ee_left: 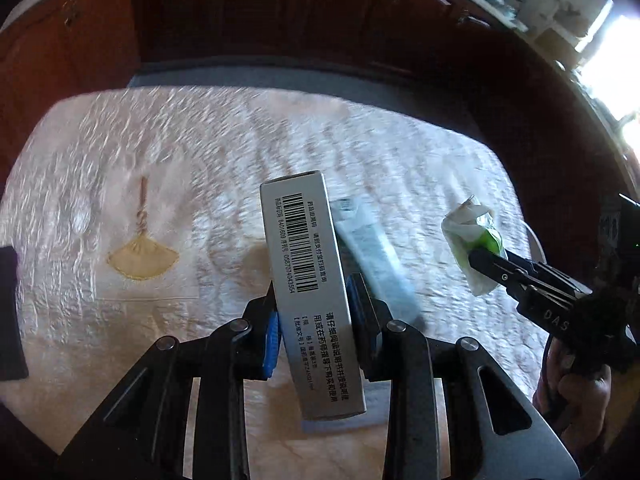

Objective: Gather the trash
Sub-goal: 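Carry the medicine box and green-white packet over the white bucket with both tools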

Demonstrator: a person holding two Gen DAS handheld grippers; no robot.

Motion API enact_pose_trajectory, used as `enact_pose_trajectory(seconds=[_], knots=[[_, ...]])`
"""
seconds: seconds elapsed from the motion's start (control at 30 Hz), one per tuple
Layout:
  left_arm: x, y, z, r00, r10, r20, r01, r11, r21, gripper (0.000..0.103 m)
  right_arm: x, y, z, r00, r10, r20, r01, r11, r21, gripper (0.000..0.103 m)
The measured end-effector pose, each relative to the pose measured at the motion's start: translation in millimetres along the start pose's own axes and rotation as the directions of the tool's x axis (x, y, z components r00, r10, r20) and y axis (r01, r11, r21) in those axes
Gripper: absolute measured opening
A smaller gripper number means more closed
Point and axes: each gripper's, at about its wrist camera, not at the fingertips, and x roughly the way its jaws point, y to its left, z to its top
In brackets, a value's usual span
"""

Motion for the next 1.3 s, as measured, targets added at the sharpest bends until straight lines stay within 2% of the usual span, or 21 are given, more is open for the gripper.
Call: enact_pose_trajectory(seconds=[0.17,0.33,0.47,0.8,1.03,1.3], knots=[[-20,-35,-3,0.999,-0.039,0.028,0.037,0.997,0.074,0.027,-40,-18,-15,0.997,-0.039,0.061,0.037,0.999,0.036,0.037],[-20,-86,-4,0.997,-0.065,0.033,0.059,0.987,0.152,0.027,-72,-44,-27,0.992,-0.083,0.098,0.074,0.993,0.095,0.037],[-12,-127,-5,0.996,-0.078,0.034,0.069,0.975,0.212,0.027,-95,-70,-38,0.986,-0.123,0.116,0.105,0.983,0.149,0.037],[24,-229,-8,0.993,-0.118,-0.019,0.117,0.93,0.349,0.027,-141,-141,-61,0.96,-0.248,0.131,0.203,0.937,0.284,0.037],[50,-282,-4,0.986,-0.156,-0.054,0.165,0.903,0.397,0.027,-157,-188,-74,0.949,-0.293,0.118,0.229,0.895,0.384,0.037],[80,-322,4,0.979,-0.181,-0.099,0.205,0.893,0.4,0.027,-163,-228,-88,0.941,-0.328,0.088,0.25,0.845,0.473,0.038]])
